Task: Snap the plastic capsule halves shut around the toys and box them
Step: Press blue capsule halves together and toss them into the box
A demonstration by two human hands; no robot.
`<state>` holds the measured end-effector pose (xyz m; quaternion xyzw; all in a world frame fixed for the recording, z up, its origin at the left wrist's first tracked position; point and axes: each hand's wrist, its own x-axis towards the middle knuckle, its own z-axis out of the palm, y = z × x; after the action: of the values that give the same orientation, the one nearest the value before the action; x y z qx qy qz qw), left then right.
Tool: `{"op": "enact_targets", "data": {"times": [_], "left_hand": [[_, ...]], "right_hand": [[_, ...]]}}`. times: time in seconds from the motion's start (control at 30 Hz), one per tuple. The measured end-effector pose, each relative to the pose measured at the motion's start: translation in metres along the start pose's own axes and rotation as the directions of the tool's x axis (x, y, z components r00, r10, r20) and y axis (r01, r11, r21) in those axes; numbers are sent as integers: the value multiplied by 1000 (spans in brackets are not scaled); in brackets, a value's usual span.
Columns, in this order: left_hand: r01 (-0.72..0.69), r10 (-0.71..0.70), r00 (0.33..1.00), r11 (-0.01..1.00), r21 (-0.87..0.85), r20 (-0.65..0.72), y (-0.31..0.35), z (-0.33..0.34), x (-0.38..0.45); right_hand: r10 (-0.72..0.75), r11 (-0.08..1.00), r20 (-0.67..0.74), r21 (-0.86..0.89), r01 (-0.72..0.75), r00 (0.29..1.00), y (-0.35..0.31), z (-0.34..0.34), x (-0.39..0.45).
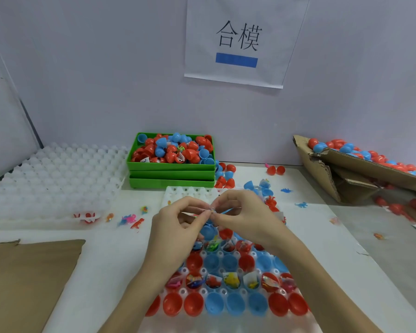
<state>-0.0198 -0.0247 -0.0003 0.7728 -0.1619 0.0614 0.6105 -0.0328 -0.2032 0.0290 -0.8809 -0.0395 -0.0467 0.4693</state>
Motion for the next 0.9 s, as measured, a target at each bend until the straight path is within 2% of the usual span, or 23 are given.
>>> {"op": "enact_targets", "data": {"times": [0.13,0.2,0.3,0.43,0.5,0.7,0.8,0.9], "left_hand": [[-22,24,997,999,32,-68,-2,-2,2],[-6,8,995,1000,21,-99,-4,-4,4],[29,-33,990,999,-27,-137,-7,-7,6],[43,-53,981,998,-55,-187,-9,-12,8],[67,-87,978,992,-107,-190,-11,-13,8],[202,-245,965,922,-330,-95,-9,-15,9],[293,-320,947,850,-437,13,-6,-15,10],[343,-338,936,811,-474,98,-4,-15,9]], "right_hand": [[8,996,16,88,-10,1000,-2,4,-7],[6,997,5,78,-7,1000,-2,4,-11],[-59,989,-87,-142,47,994,0,2,-17],[-82,920,120,-373,121,989,0,7,-25],[-86,898,131,-420,134,988,0,13,-25],[-139,881,80,-445,160,987,2,15,-26],[-170,883,15,-441,159,985,1,13,-26],[-179,909,-103,-398,124,978,0,10,-24]]}}
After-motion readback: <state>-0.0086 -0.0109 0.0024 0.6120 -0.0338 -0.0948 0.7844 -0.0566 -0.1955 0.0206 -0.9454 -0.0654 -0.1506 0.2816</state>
